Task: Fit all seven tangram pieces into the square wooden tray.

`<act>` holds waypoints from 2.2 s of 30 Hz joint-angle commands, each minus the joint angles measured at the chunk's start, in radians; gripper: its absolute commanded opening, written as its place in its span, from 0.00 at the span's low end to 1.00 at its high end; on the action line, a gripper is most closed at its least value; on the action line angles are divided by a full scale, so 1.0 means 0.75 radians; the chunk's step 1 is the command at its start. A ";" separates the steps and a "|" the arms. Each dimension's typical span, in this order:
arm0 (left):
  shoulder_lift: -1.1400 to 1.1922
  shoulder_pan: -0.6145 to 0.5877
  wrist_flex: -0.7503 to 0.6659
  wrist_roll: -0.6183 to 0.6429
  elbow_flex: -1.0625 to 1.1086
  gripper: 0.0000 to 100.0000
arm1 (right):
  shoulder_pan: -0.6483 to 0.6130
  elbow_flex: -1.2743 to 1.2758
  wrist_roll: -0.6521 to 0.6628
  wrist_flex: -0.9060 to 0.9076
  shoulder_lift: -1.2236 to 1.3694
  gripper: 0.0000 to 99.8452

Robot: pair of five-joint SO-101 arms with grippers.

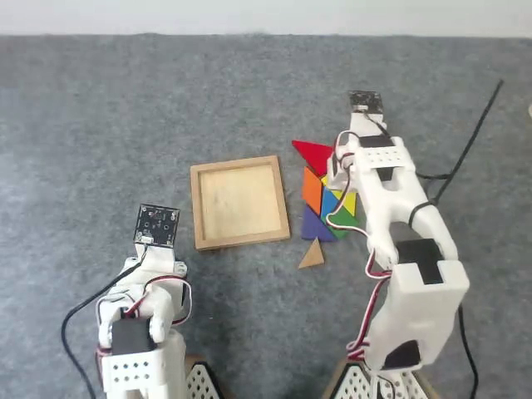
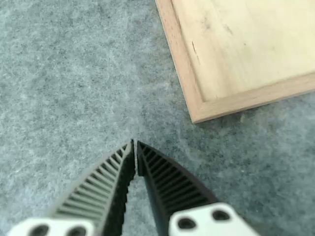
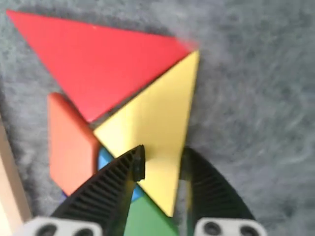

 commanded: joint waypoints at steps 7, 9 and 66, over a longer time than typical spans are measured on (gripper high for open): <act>-0.018 0.000 0.006 -0.012 -0.015 0.01 | 0.036 -0.002 0.125 0.017 -0.154 0.04; -0.018 0.000 0.006 -0.012 -0.015 0.01 | 0.036 0.008 0.117 0.024 -0.185 0.07; -0.018 -0.002 0.006 -0.012 -0.015 0.01 | 0.050 0.223 0.113 0.267 -0.586 0.22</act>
